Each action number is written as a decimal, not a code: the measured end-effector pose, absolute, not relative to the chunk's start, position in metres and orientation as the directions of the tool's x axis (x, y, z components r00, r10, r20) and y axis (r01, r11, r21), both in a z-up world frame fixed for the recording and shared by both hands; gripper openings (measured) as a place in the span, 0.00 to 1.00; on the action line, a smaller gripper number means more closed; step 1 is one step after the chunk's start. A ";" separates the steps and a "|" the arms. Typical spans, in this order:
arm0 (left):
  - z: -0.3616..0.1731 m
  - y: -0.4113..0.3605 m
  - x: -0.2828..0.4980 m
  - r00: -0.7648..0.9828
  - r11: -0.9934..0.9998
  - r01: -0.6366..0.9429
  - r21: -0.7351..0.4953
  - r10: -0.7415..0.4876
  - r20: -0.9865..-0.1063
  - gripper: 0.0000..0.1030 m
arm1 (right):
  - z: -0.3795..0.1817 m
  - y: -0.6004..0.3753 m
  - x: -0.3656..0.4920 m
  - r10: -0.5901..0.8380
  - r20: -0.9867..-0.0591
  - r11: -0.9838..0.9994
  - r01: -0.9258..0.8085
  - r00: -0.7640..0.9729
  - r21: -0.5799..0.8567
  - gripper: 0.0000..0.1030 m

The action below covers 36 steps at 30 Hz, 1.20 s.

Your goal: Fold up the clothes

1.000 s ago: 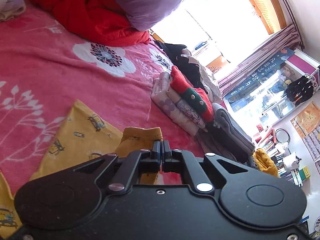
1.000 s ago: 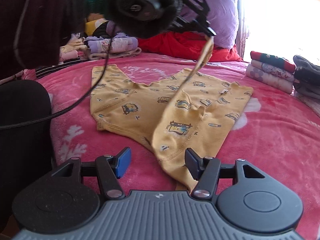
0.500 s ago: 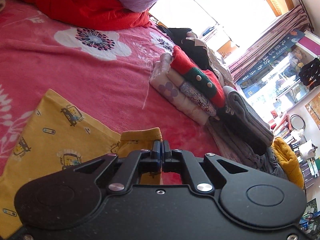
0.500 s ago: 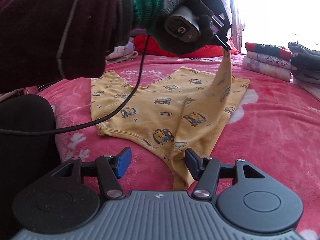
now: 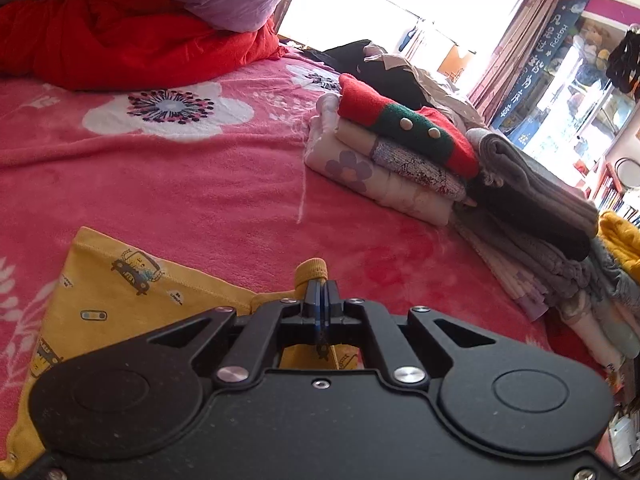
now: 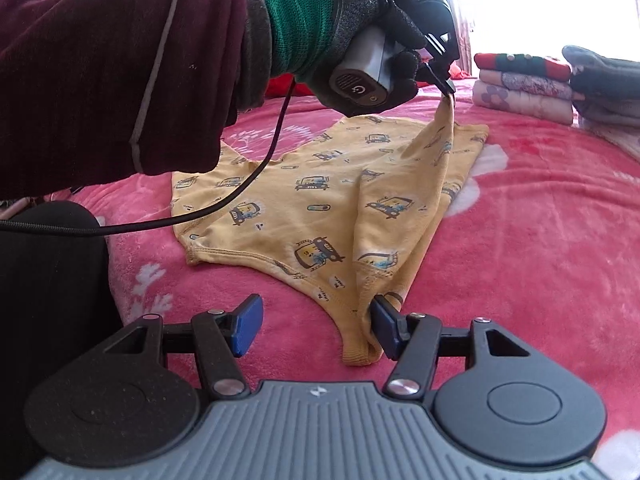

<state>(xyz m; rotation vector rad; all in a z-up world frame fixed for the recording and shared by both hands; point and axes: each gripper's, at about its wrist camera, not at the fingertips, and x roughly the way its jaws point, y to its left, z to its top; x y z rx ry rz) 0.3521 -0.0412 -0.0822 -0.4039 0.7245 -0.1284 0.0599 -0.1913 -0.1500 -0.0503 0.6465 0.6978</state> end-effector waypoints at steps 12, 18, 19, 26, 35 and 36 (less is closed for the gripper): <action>-0.093 -0.017 0.336 0.731 0.935 0.027 -0.354 -0.260 -0.631 0.22 | -0.151 -0.175 0.055 0.533 -0.596 0.759 -0.651 0.601 0.024 0.58; -0.096 0.006 0.323 0.727 0.934 0.041 -0.355 -0.272 -0.631 0.25 | -0.151 -0.173 0.054 0.524 -0.597 0.762 -0.648 0.607 0.011 0.59; -0.097 0.010 0.321 0.726 0.934 0.043 -0.356 -0.274 -0.631 0.25 | -0.151 -0.173 0.054 0.524 -0.597 0.763 -0.647 0.608 0.011 0.59; -0.124 0.022 0.315 0.675 0.889 0.059 -0.454 -0.371 -0.638 0.25 | -0.151 -0.172 0.055 0.523 -0.594 0.765 -0.644 0.611 0.010 0.59; -0.134 0.016 0.307 0.679 0.879 0.065 -0.472 -0.386 -0.624 0.00 | -0.153 -0.164 0.052 0.504 -0.592 0.752 -0.657 0.629 -0.058 0.60; -0.131 0.018 0.305 0.691 0.880 0.065 -0.471 -0.380 -0.615 0.00 | -0.154 -0.162 0.050 0.498 -0.592 0.746 -0.661 0.634 -0.081 0.60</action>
